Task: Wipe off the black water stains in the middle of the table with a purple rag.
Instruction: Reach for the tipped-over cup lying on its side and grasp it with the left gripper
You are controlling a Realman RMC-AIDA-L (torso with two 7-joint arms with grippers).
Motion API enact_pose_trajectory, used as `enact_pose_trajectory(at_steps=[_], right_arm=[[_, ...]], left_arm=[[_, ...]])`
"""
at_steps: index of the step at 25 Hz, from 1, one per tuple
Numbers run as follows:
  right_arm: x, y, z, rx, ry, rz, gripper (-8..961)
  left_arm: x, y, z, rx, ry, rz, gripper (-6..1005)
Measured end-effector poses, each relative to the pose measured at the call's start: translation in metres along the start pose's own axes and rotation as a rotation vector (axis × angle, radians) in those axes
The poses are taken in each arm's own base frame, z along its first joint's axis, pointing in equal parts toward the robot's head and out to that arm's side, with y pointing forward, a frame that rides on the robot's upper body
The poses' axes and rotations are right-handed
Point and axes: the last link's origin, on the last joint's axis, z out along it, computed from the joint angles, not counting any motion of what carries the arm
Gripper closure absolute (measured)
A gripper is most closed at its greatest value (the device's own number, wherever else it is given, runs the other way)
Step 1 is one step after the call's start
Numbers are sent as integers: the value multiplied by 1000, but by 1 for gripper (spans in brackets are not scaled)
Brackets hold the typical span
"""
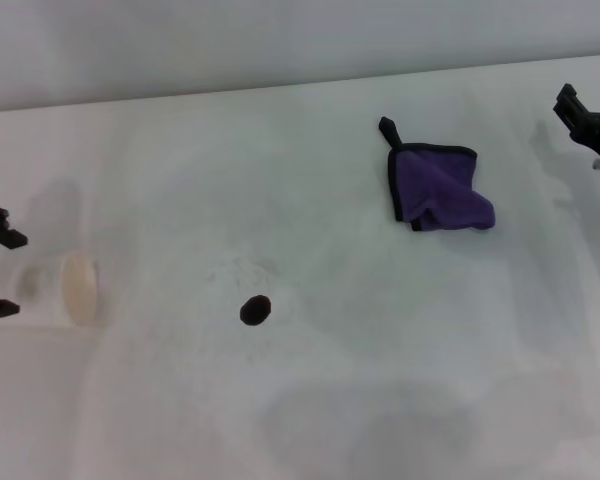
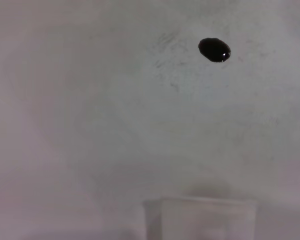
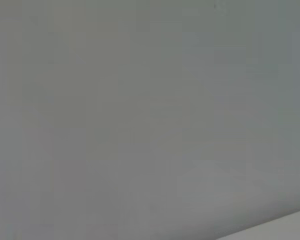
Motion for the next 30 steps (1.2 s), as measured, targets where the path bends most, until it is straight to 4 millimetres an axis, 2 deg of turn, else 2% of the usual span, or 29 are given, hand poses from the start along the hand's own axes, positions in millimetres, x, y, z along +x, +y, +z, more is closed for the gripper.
enact_pose_trajectory(at_steps=[12, 30], right_arm=[[1, -1, -1, 1, 2, 2, 97], [-7, -6, 3, 7, -17, -17, 97]], left_arm=[[12, 0, 22, 0, 15, 28, 153], [11, 7, 51, 11, -10, -6, 152]])
